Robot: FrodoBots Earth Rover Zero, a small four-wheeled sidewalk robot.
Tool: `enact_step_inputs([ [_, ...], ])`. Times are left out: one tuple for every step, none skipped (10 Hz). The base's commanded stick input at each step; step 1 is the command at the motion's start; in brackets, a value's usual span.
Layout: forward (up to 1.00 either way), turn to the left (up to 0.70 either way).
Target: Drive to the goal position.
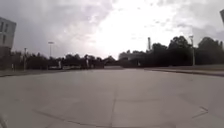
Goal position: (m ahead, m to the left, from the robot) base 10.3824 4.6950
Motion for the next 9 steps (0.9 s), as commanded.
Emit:
enact_step_inputs([
  [0.7,-0.01],
  [0.7,-0.01],
  [0.7,0.0],
  [0.7,0.0],
  [0.7,0.0],
  [0.7,0.01],
  [0.7,0.0],
  [0.7,0.0],
  [0.7,0.01],
])
